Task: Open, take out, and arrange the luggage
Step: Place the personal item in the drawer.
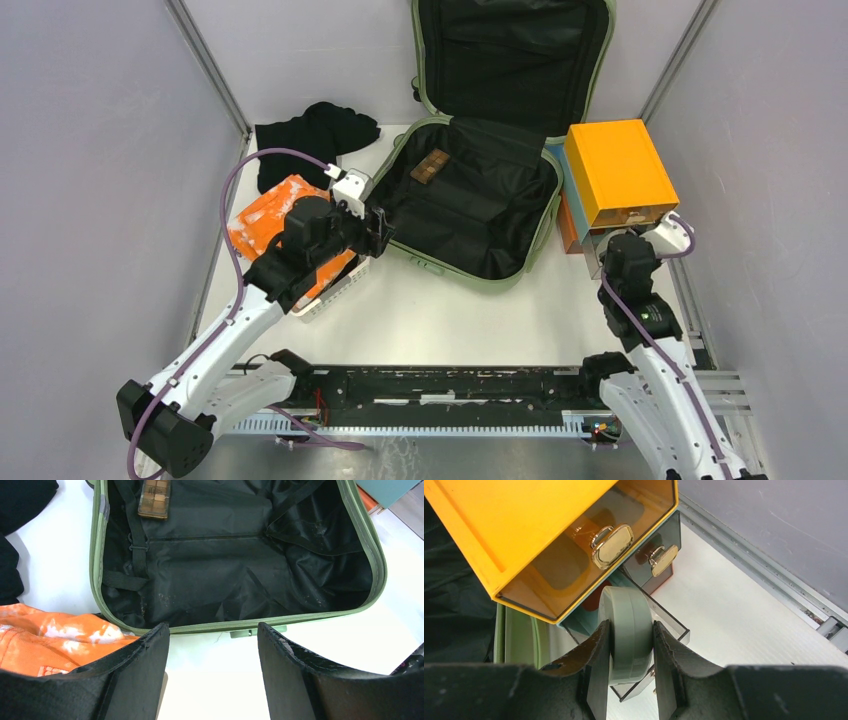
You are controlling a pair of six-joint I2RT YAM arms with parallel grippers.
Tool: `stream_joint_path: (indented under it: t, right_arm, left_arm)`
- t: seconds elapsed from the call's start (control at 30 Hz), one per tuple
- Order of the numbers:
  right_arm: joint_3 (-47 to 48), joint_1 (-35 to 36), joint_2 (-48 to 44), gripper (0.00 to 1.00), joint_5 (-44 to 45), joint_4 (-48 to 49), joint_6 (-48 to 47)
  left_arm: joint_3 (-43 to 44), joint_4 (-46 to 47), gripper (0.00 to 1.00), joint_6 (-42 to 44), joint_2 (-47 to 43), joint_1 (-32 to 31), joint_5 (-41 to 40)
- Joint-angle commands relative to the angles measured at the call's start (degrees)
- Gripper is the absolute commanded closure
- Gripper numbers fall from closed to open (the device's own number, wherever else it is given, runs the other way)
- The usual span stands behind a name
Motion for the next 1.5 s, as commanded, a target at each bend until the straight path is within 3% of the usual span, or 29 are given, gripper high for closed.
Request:
stream_joint_path:
  t: [0.0, 0.2, 0.53, 0.77, 0.97, 1.27, 1.47]
  right_arm:
    - [-1.1, -1.4, 0.8, 0.93, -3.6, -1.0, 1.4]
    - [-3.4, -3.9, 1.8, 0.78, -8.9, 2.0, 4.2]
    - [-3.1, -6.7, 3.0, 0.45, -13.6, 6.4, 2.8]
    - [0.8, -6.9, -0.4, 0.33, -10.5, 1.7, -2.0]
    - [4.6, -6.9, -3.6, 0.36, -4.3, -4.2, -5.5]
    - [3.9, -7.0, -2.8, 0.75, -4.4, -4.4, -6.8]
    - [2.5, -7.0, -5.8, 0.82, -4.3, -7.5, -8.2]
  left_arm:
    - [0.7, 2.2, 0.28, -0.3, -0.5, -0.3, -0.8]
    - [0.7, 2.2, 0.28, -0.2, -0.7, -0.3, -0.9]
    - [0.7, 2.2, 0.28, -0.2, -1.0, -0.3, -1.1]
    - [0.7, 2.2, 0.28, -0.2, -1.1, -0.3, -1.0]
    - [0.7, 2.1, 0.28, -0.2, -1.1, -0.3, -0.9]
    - [0.6, 2.1, 0.29, -0.2, -1.3, -0.3, -1.1]
    - [0.7, 2.1, 0.28, -0.2, -1.3, -0.3, -0.9]
